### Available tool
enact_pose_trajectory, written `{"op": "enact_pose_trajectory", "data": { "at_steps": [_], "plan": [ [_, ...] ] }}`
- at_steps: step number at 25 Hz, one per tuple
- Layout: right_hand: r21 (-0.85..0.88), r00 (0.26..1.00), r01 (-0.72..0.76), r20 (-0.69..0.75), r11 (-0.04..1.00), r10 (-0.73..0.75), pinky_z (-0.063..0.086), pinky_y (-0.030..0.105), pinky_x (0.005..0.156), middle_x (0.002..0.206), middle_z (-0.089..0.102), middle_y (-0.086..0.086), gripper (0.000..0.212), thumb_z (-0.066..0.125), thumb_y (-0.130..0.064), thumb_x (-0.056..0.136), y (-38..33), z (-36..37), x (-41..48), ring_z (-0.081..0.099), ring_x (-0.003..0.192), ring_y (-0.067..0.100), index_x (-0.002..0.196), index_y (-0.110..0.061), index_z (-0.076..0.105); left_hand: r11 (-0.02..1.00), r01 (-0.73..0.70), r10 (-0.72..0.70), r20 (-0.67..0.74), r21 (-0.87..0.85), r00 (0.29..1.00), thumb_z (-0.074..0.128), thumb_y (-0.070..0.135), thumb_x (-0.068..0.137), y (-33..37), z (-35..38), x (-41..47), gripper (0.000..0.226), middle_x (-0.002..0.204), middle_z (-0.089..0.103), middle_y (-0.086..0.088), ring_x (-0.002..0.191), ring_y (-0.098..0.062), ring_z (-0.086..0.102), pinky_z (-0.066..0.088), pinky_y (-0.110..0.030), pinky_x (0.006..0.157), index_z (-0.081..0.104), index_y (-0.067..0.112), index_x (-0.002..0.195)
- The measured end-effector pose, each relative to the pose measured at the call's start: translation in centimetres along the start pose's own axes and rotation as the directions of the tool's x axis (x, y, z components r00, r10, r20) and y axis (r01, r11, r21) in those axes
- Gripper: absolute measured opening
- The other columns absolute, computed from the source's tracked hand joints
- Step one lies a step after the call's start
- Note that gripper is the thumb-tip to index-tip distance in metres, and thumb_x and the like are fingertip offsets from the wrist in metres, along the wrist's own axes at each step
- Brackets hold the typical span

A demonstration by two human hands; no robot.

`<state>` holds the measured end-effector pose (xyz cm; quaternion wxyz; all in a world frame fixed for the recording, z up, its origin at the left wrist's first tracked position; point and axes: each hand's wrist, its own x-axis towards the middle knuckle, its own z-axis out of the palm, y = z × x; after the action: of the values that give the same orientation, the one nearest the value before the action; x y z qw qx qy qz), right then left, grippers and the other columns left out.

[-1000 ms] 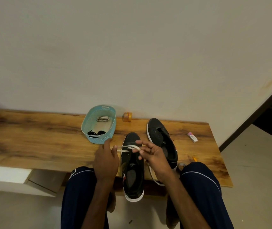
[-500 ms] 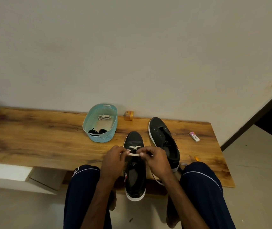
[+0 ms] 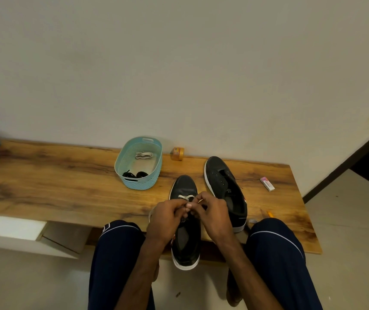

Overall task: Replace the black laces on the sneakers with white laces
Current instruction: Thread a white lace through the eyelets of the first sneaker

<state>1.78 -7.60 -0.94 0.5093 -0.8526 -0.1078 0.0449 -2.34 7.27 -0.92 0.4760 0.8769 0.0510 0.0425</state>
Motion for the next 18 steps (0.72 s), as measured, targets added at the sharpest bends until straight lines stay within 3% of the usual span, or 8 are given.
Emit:
{"op": "enact_pose_trajectory", "data": {
  "at_steps": [3, 5, 7, 10, 12, 15, 18],
  "plan": [
    [-0.302, 0.992, -0.021, 0.109, 0.953, 0.056, 0.055, 0.032, 0.083, 0.107, 0.065, -0.011, 0.040, 0.061, -0.059, 0.089, 0.7, 0.2, 0.0, 0.063, 0.097, 0.007, 0.114, -0.028, 0.062, 0.997, 0.060, -0.051, -0.198, 0.039, 0.979, 0.058, 0.028, 0.098, -0.3, -0.1, 0.5, 0.016, 0.087, 0.070, 0.015, 0.078, 0.000, 0.064, 0.047, -0.016, 0.067, 0.073, 0.027, 0.103],
    [-0.432, 0.966, -0.028, 0.220, 0.902, 0.135, 0.049, 0.036, 0.097, 0.122, 0.056, -0.005, 0.053, 0.065, -0.054, 0.088, 1.5, 0.8, -0.2, 0.054, 0.113, 0.015, 0.130, -0.024, 0.055, 0.984, 0.131, -0.098, -0.241, 0.124, 0.965, 0.057, 0.030, 0.098, -0.3, 0.4, 1.0, 0.016, 0.094, 0.067, 0.010, 0.084, -0.006, 0.062, 0.044, -0.022, 0.068, 0.071, 0.024, 0.102],
    [-0.447, 0.973, -0.022, 0.196, 0.894, 0.122, 0.048, 0.033, 0.096, 0.123, 0.054, -0.002, 0.047, 0.064, -0.043, 0.091, 2.2, 1.5, -0.5, 0.054, 0.113, 0.017, 0.132, -0.021, 0.054, 0.952, 0.157, -0.096, -0.229, 0.264, 0.969, 0.055, 0.035, 0.098, -0.4, 1.5, 1.2, 0.020, 0.101, 0.061, 0.007, 0.088, -0.010, 0.060, 0.044, -0.024, 0.068, 0.070, 0.024, 0.106],
    [-0.360, 0.992, -0.082, 0.062, 0.929, 0.111, 0.049, 0.030, 0.090, 0.117, 0.058, -0.001, 0.027, 0.051, -0.027, 0.099, 2.5, 2.2, -0.6, 0.058, 0.105, 0.015, 0.124, -0.019, 0.061, 0.899, 0.167, -0.100, -0.184, 0.404, 0.978, 0.053, 0.039, 0.097, -0.7, 3.1, 1.2, 0.023, 0.107, 0.054, 0.005, 0.092, -0.010, 0.056, 0.044, -0.024, 0.070, 0.068, 0.027, 0.110],
    [-0.145, 0.979, -0.204, -0.008, 0.968, 0.205, 0.049, 0.034, 0.095, 0.117, 0.063, 0.000, 0.026, 0.050, -0.020, 0.101, 3.0, 2.2, -0.5, 0.059, 0.107, 0.015, 0.121, -0.017, 0.065, 0.877, 0.181, -0.118, -0.166, 0.444, 0.979, 0.053, 0.040, 0.097, -1.0, 3.7, 1.4, 0.022, 0.110, 0.052, 0.006, 0.094, -0.010, 0.056, 0.040, -0.021, 0.069, 0.067, 0.030, 0.111],
    [0.114, 0.950, -0.309, -0.015, 0.944, 0.313, 0.049, 0.038, 0.099, 0.116, 0.066, 0.001, 0.025, 0.050, -0.012, 0.100, 3.7, 2.0, -0.4, 0.060, 0.111, 0.015, 0.117, -0.016, 0.068, 0.877, 0.178, -0.123, -0.149, 0.446, 0.981, 0.054, 0.038, 0.098, -1.2, 4.4, 1.7, 0.023, 0.113, 0.052, 0.005, 0.098, -0.009, 0.055, 0.044, -0.021, 0.073, 0.067, 0.029, 0.115],
    [0.168, 0.944, -0.326, 0.010, 0.930, 0.329, 0.049, 0.038, 0.100, 0.116, 0.067, 0.001, 0.026, 0.051, -0.012, 0.100, 4.1, 2.0, -0.3, 0.061, 0.110, 0.014, 0.119, -0.013, 0.068, 0.894, 0.173, -0.122, -0.146, 0.413, 0.982, 0.056, 0.035, 0.098, -1.0, 5.0, 2.1, 0.023, 0.112, 0.051, 0.005, 0.097, -0.009, 0.053, 0.040, -0.020, 0.071, 0.068, 0.028, 0.116]
  ]
}}
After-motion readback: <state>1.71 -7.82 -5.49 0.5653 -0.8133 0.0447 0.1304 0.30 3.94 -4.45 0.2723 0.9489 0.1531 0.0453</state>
